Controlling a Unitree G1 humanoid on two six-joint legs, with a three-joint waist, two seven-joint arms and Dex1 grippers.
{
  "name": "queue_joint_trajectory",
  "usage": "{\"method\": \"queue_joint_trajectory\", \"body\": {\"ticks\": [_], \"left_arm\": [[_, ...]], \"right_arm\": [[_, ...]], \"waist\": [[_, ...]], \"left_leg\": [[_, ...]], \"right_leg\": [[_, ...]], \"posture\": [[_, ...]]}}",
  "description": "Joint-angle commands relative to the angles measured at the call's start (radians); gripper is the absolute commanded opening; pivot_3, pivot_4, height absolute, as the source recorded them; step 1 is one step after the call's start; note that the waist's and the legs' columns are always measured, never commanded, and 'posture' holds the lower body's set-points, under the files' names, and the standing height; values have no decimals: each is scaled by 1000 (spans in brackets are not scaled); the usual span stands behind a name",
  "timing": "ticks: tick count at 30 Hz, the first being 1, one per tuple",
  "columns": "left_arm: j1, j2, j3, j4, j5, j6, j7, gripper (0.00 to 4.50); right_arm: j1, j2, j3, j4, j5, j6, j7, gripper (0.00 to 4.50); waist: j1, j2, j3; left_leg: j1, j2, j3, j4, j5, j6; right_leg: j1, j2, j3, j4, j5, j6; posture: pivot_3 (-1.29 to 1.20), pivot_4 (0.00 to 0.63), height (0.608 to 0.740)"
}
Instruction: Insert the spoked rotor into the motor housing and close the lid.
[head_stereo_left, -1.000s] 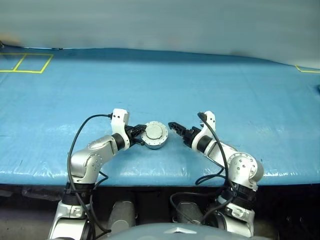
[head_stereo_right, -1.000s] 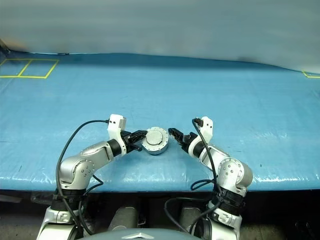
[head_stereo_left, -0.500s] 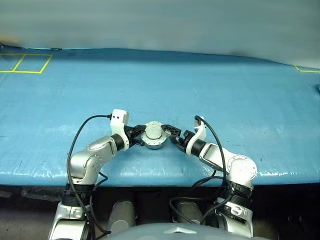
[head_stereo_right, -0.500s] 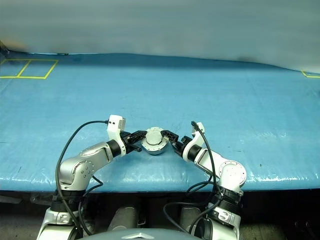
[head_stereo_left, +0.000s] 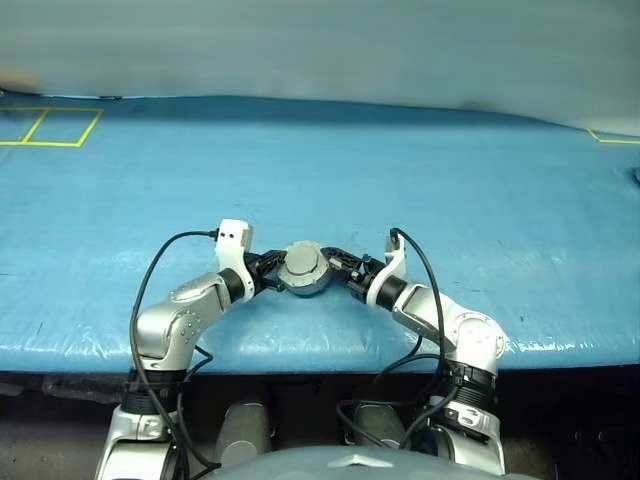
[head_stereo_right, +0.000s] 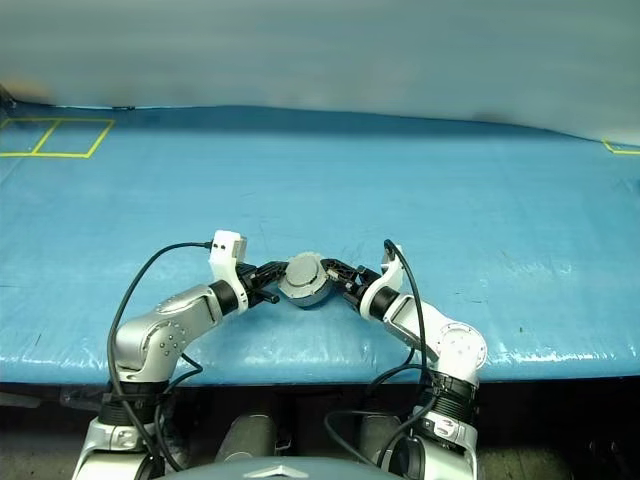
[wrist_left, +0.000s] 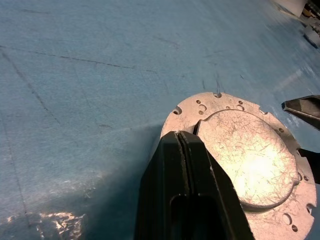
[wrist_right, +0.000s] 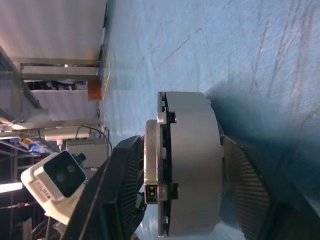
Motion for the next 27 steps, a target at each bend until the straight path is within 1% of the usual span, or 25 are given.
{"method": "queue_joint_trajectory", "body": {"ticks": [1,2,7,11,15,20,23,27], "left_arm": [[7,-6,-16,0,-1,15,-9,0],[8,-7,-15,0,-1,15,-9,0],[10,-9,-13,-1,1,16,-11,0],[14,-10,-15,-3,3,17,-11,0],[13,-11,-12,-4,5,18,-11,0],[9,-38,79,-36,-52,-16,-12,0],[12,-54,179,-66,-113,-28,4,613],[36,-76,300,-117,-196,-33,58,1936]], "right_arm": [[146,143,116,-13,66,31,-13,1312],[150,133,126,-12,72,34,-19,1207],[177,75,193,-17,104,21,-33,1207],[190,44,239,-24,134,-16,-31,1207],[200,19,278,-33,160,-45,-29,1207],[200,7,275,-34,183,-110,-32,1207],[187,-6,261,-40,197,-157,-29,1207],[152,-37,230,-38,209,-216,-25,1207]], "waist": [[1,0,0],[1,0,0],[-8,1,-1],[-15,1,-1],[-18,1,-1],[-19,1,-1],[-18,1,-1],[-15,1,-1]], "left_leg": [[0,0,0,0,0,0],[0,0,-1,0,0,0],[1,0,0,0,0,1],[6,1,0,-1,-1,0],[7,1,-1,0,-1,0],[7,2,-1,-1,-1,0],[5,2,-1,-1,-1,0],[3,2,-1,0,-1,0]], "right_leg": [[0,0,0,0,0,1],[0,0,0,0,0,1],[1,1,0,0,0,0],[1,1,0,-1,-2,-3],[0,1,1,-1,-2,-3],[-1,1,2,0,-2,-3],[-1,2,2,0,-2,-3],[-1,2,2,0,-2,-3]], "posture": [[0,150,740],[0,150,740],[0,150,740],[0,150,740],[0,150,740],[0,150,740],[0,150,740],[0,150,740]]}}
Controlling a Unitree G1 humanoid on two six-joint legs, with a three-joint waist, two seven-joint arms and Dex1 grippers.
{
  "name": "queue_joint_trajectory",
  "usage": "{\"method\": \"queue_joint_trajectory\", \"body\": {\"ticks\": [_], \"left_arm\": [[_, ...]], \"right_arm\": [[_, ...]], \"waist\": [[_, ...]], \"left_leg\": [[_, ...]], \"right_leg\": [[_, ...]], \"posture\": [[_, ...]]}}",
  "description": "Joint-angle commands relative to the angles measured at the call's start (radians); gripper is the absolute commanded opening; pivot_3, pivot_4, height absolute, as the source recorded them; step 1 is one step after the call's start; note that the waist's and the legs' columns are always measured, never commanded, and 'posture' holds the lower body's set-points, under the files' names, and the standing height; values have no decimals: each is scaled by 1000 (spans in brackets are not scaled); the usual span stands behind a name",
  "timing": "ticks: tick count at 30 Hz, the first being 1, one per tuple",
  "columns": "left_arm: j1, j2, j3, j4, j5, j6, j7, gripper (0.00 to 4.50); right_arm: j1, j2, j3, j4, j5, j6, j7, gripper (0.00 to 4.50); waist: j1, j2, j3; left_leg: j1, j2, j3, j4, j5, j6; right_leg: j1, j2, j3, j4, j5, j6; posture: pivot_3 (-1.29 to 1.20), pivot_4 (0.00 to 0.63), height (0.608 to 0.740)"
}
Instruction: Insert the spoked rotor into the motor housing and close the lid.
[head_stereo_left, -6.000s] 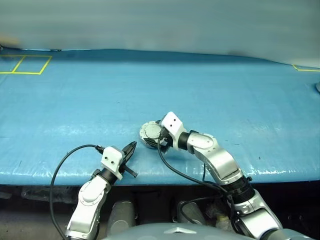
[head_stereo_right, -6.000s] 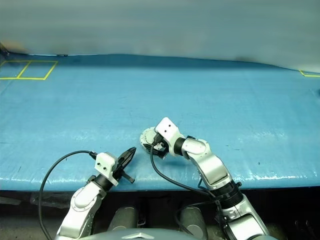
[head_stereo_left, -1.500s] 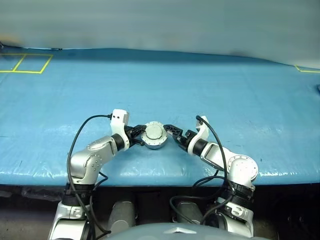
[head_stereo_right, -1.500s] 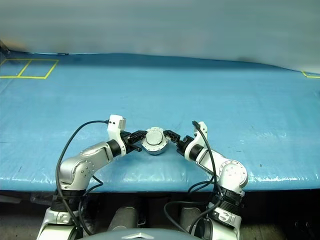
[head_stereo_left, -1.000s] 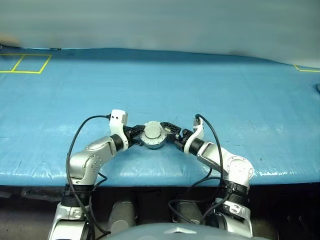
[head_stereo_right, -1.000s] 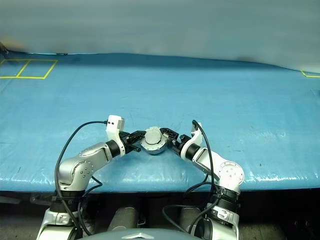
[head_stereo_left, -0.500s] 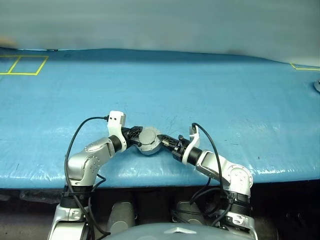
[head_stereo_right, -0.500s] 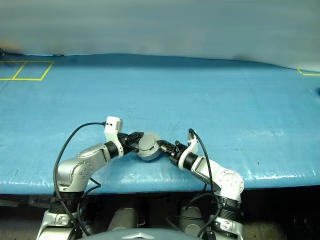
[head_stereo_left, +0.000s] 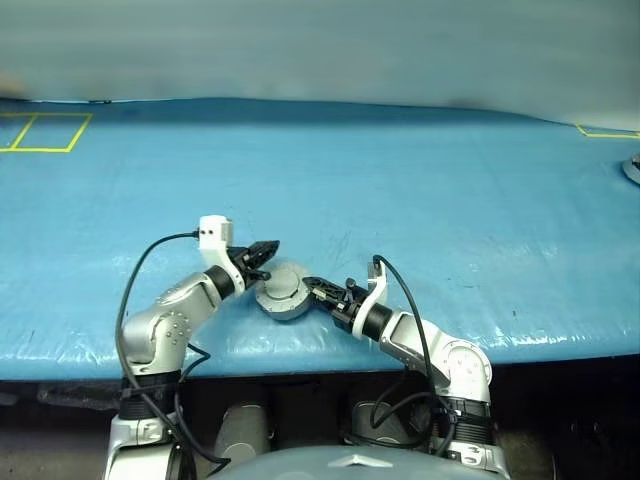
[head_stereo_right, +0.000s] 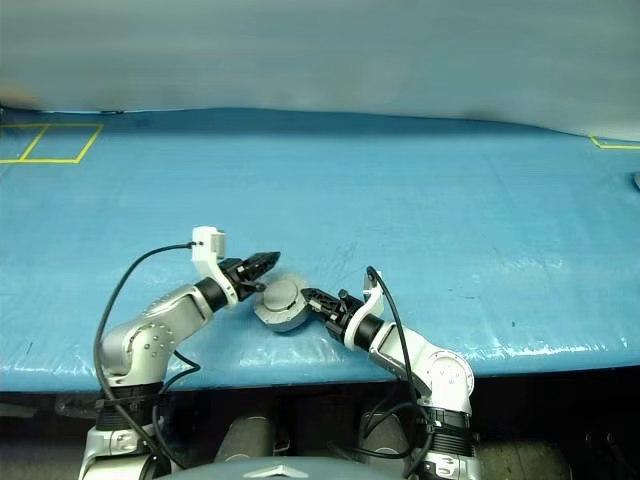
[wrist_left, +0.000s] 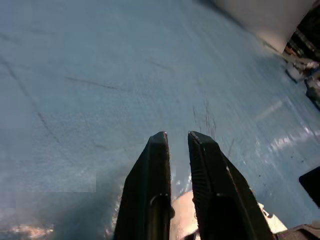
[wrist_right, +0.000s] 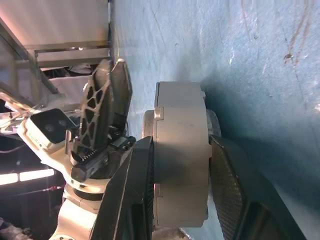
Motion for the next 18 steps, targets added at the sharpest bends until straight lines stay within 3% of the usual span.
{"method": "queue_joint_trajectory", "body": {"ticks": [1,7,8,11,18], "left_arm": [[21,-27,99,-85,-93,-16,49,2249],[102,-143,194,-165,-355,27,146,4296],[121,-167,195,-176,-403,29,161,4476],[171,-251,189,-187,-517,8,231,4500],[253,-417,116,-140,-798,-91,358,4500]], "right_arm": [[-40,13,-20,0,14,-63,-2,1207],[-126,-12,-52,30,7,-126,17,1207],[-143,-11,-56,34,5,-137,21,1207],[-191,-1,-67,45,-2,-168,32,1207],[-275,43,-60,51,-1,-217,39,1207]], "waist": [[2,0,0],[12,-2,1],[14,-2,1],[16,-2,1],[13,-2,2]], "left_leg": [[0,-1,0,0,0,0],[-2,-3,-1,3,0,2],[-2,-3,-1,3,0,2],[-10,-3,-2,5,0,3],[-11,-2,-5,5,1,3]], "right_leg": [[0,0,0,0,0,0],[-1,-2,0,-2,2,3],[-1,-2,0,-2,2,3],[-3,-1,0,-1,4,6],[-3,3,0,-1,5,9]], "posture": [[0,150,740],[0,150,740],[0,150,740],[0,150,740],[0,150,740]]}}
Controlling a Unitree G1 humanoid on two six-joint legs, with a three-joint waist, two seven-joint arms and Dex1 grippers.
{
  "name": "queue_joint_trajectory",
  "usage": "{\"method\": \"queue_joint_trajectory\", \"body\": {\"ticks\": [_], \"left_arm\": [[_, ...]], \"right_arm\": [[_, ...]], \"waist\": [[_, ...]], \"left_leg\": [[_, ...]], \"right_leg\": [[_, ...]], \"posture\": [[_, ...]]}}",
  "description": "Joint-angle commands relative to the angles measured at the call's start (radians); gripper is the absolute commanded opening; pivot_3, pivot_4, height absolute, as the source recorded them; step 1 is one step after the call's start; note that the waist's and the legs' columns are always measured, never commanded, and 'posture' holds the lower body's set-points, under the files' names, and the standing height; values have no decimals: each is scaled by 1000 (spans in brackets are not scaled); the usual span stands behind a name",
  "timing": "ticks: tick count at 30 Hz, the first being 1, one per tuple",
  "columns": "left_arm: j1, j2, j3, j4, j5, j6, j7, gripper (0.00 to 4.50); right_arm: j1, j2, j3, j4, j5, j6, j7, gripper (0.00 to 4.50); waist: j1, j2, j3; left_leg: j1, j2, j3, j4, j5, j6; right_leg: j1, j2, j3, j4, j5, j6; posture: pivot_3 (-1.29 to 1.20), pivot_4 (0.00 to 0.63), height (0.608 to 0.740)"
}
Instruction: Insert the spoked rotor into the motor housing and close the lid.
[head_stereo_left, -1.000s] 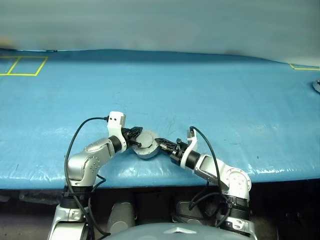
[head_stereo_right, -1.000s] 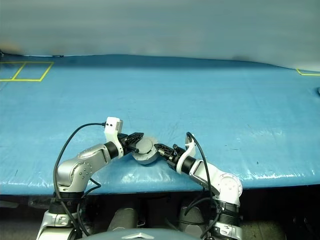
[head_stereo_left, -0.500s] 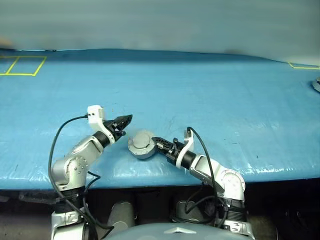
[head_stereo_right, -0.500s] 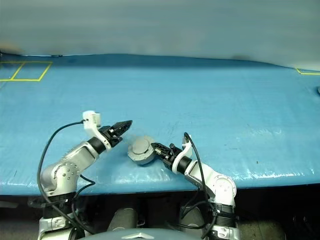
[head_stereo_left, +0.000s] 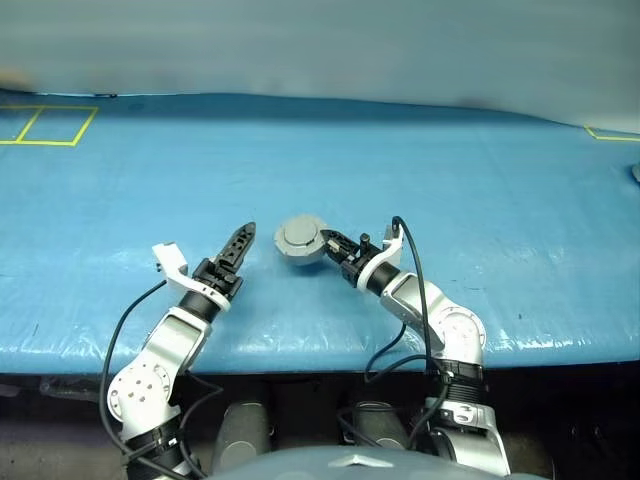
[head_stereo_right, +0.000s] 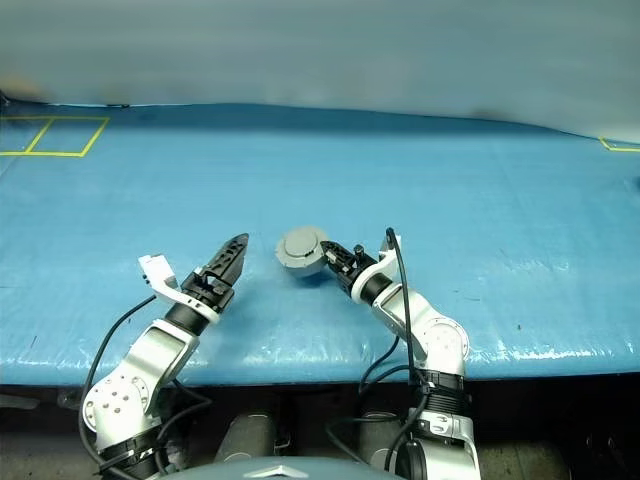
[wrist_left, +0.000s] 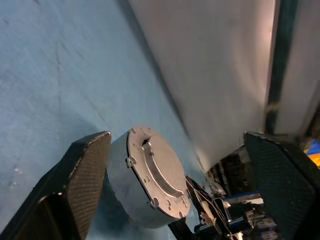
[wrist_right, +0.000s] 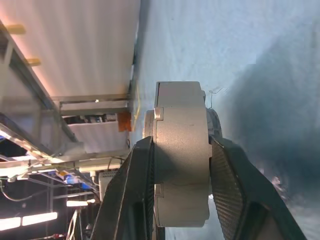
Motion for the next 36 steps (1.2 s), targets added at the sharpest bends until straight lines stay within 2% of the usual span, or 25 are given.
{"method": "queue_joint_trajectory", "body": {"ticks": [1,10,25,28,32,33,36], "left_arm": [[32,-153,-73,13,-135,-58,58,4500],[54,-113,-200,53,-269,-170,109,4500],[6,-73,-273,115,-301,-286,63,4500],[5,-79,-277,114,-311,-297,45,3874],[8,-69,-290,111,-323,-297,50,2550],[8,-68,-293,109,-327,-299,54,2383],[8,-63,-301,99,-332,-305,64,2383]], "right_arm": [[-53,34,15,-44,33,-13,39,1207],[-30,102,98,-116,83,15,1,1207],[47,90,218,-177,175,32,-60,1207],[54,79,231,-179,183,24,-65,1207],[56,58,249,-183,170,5,-60,1207],[54,49,255,-188,145,-2,-53,1207],[53,21,267,-212,51,-30,-22,1207]], "waist": [[1,0,0],[4,0,0],[4,0,0],[4,0,0],[3,0,0],[2,0,0],[2,0,0]], "left_leg": [[0,0,0,0,0,0],[-1,-1,0,2,0,0],[-1,-1,0,3,0,0],[-1,-1,0,3,0,0],[-1,-1,0,3,0,0],[-1,-1,0,3,0,0],[-1,-1,0,4,0,0]], "right_leg": [[0,0,0,0,0,0],[1,0,1,0,0,-1],[1,0,0,0,0,-1],[2,0,1,0,0,-1],[1,1,1,0,0,-1],[1,1,1,0,0,-1],[2,1,1,0,0,-2]], "posture": [[0,150,740],[0,150,740],[0,150,740],[0,150,740],[0,150,740],[0,150,740],[0,150,740]]}}
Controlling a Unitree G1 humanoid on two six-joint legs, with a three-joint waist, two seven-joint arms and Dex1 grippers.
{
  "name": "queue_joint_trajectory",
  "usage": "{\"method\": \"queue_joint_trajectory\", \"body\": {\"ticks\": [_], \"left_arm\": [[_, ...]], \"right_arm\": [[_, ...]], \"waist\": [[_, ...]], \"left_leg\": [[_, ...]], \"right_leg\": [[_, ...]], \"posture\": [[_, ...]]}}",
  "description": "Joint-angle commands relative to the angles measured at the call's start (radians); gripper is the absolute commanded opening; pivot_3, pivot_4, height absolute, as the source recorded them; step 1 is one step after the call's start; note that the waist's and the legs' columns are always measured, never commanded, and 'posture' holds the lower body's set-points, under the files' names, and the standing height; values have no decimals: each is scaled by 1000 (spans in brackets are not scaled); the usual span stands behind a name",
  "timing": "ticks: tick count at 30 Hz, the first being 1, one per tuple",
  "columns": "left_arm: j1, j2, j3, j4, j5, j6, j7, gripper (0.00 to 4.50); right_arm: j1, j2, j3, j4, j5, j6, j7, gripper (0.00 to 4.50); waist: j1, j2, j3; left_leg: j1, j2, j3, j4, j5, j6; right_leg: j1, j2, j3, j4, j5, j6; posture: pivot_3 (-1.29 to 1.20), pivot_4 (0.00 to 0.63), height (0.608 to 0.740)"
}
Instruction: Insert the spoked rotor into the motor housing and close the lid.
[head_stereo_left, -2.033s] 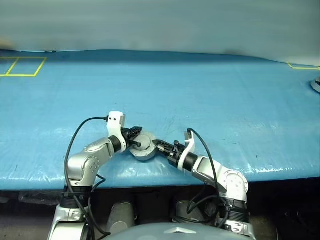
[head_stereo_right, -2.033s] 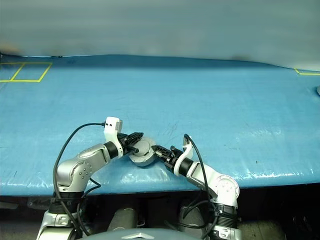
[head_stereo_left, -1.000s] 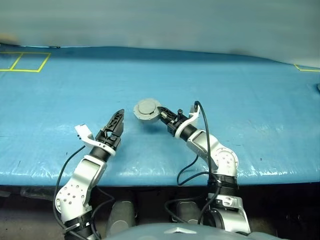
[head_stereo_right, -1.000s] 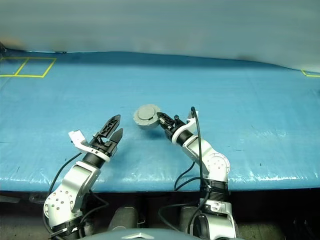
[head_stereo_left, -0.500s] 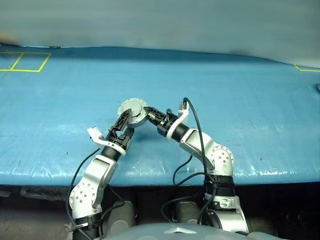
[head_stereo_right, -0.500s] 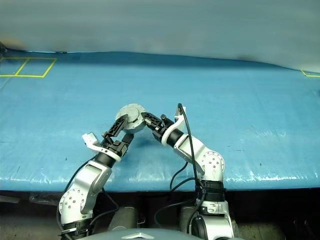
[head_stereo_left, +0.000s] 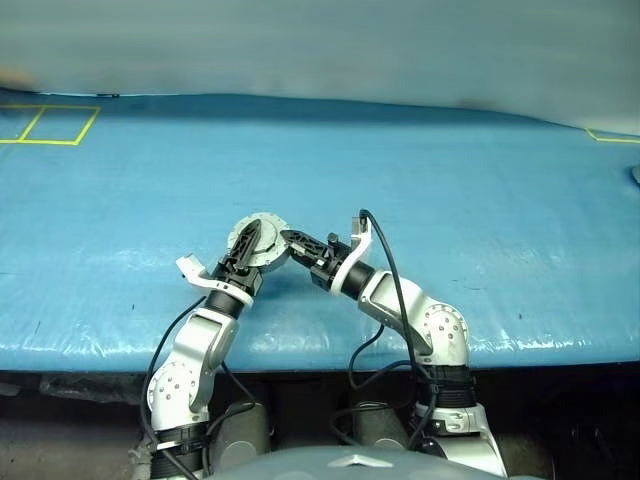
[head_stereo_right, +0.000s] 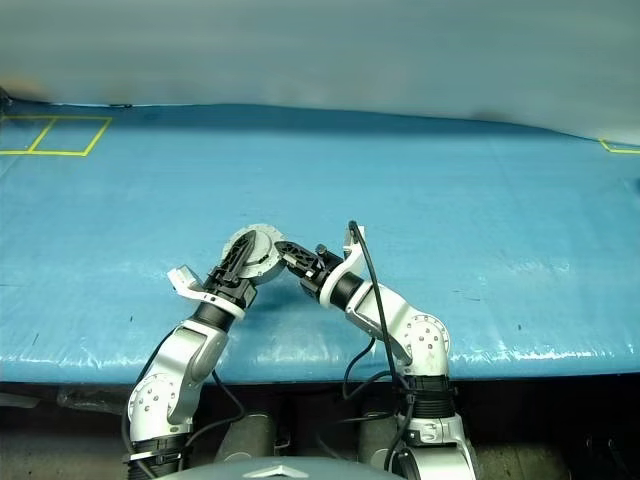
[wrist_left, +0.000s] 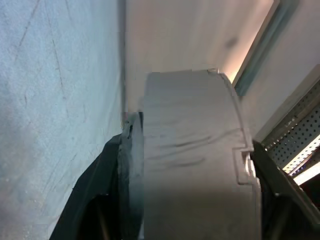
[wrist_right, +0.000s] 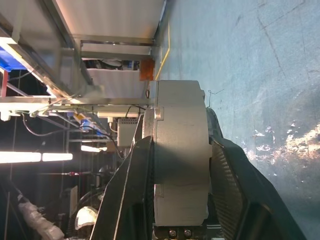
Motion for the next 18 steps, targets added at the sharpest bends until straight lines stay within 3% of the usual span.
{"method": "queue_joint_trajectory", "body": {"ticks": [1,2,7,10,12,15,18], "left_arm": [[-10,-75,-44,-57,-6,-3,-1,2383],[-11,-74,-46,-61,-8,-6,1,2383],[-35,-60,-29,-60,7,-32,35,2378],[-82,-23,3,-32,25,-44,45,2378],[-131,19,36,12,50,-46,51,2378],[-219,76,89,101,83,-36,48,2378],[-318,129,133,220,128,-29,32,2378]], "right_arm": [[6,25,32,-75,-81,-38,45,1207],[10,20,31,-81,-93,-44,57,1207],[35,-17,0,-129,-151,-75,81,2926],[47,-117,27,-208,-284,-65,141,3895],[55,-248,116,-287,-458,-63,224,4500],[94,-397,250,-356,-691,-128,364,4500],[150,-467,333,-368,-887,-252,460,4500]], "waist": [[0,0,0],[1,0,0],[4,0,0],[10,0,0],[14,0,0],[12,0,0],[12,0,0]], "left_leg": [[0,0,0,0,0,0],[0,0,0,0,0,0],[0,0,0,1,0,0],[0,0,0,1,0,0],[0,-1,0,3,0,0],[0,-2,0,5,0,0],[0,0,-1,5,1,-1]], "right_leg": [[0,0,0,0,0,0],[0,0,0,0,0,0],[1,0,0,0,0,0],[1,0,0,0,0,0],[1,0,0,0,0,0],[2,1,0,0,0,0],[1,5,0,0,0,-1]], "posture": [[0,150,740],[0,150,740],[0,150,740],[0,150,740],[0,150,740],[0,150,740],[0,150,740]]}}
